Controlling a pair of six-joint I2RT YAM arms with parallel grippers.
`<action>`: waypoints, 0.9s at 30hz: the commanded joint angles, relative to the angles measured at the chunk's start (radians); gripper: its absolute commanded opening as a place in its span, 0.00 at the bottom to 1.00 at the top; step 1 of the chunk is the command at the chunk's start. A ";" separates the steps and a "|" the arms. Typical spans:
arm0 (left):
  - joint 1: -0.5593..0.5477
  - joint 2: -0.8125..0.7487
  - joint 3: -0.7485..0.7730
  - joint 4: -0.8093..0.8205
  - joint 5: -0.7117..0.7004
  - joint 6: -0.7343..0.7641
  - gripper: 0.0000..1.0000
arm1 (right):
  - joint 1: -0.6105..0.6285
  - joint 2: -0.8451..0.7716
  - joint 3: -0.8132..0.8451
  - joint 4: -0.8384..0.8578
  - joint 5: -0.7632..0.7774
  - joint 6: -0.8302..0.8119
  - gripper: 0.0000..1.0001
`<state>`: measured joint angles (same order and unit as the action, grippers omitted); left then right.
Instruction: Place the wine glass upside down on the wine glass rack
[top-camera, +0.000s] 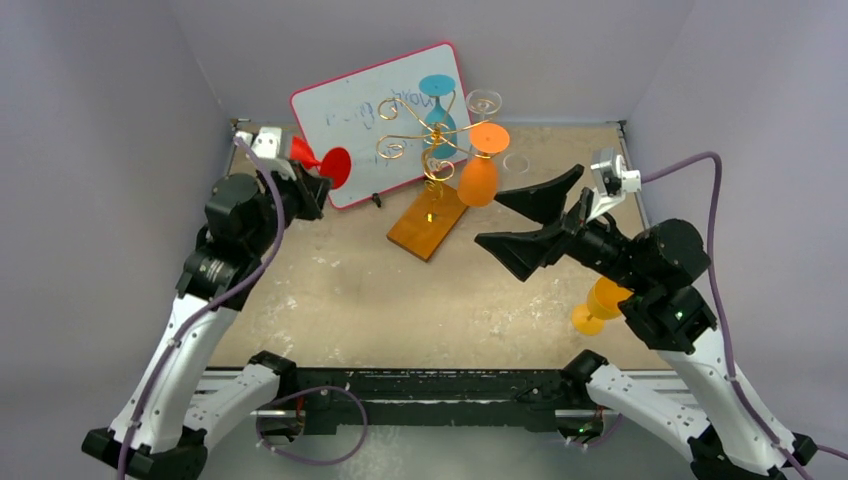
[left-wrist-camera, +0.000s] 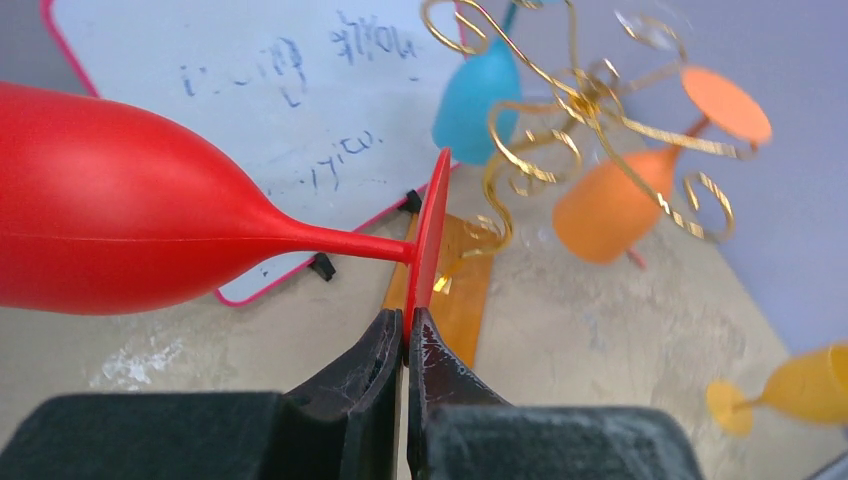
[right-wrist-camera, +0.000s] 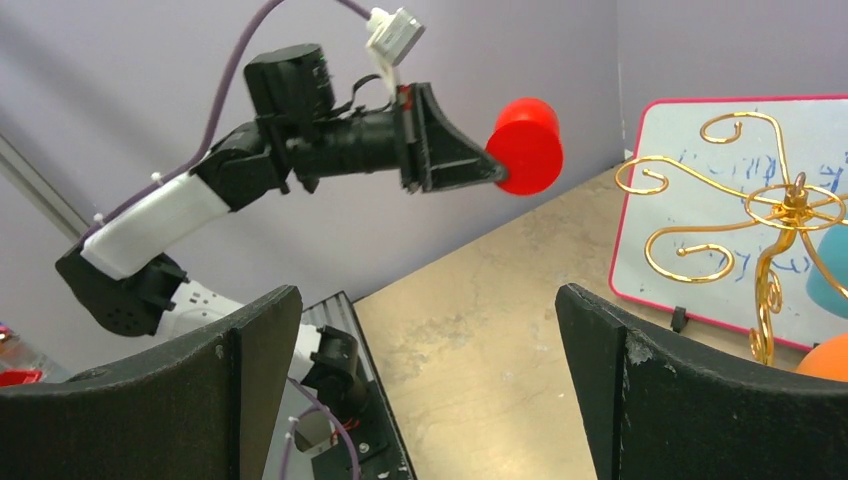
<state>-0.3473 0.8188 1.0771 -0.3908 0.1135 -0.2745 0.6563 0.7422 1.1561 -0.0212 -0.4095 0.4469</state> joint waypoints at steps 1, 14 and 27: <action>0.002 0.107 0.161 0.011 -0.225 -0.273 0.00 | 0.004 -0.038 0.000 0.010 0.023 -0.024 1.00; 0.051 0.441 0.421 0.018 0.006 -0.629 0.00 | 0.004 -0.121 -0.010 -0.040 0.054 -0.031 1.00; 0.083 0.541 0.331 0.299 0.236 -0.951 0.00 | 0.004 -0.142 -0.010 -0.066 0.079 -0.042 1.00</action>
<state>-0.2684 1.3674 1.4220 -0.2272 0.2665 -1.1316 0.6563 0.6060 1.1419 -0.1051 -0.3538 0.4244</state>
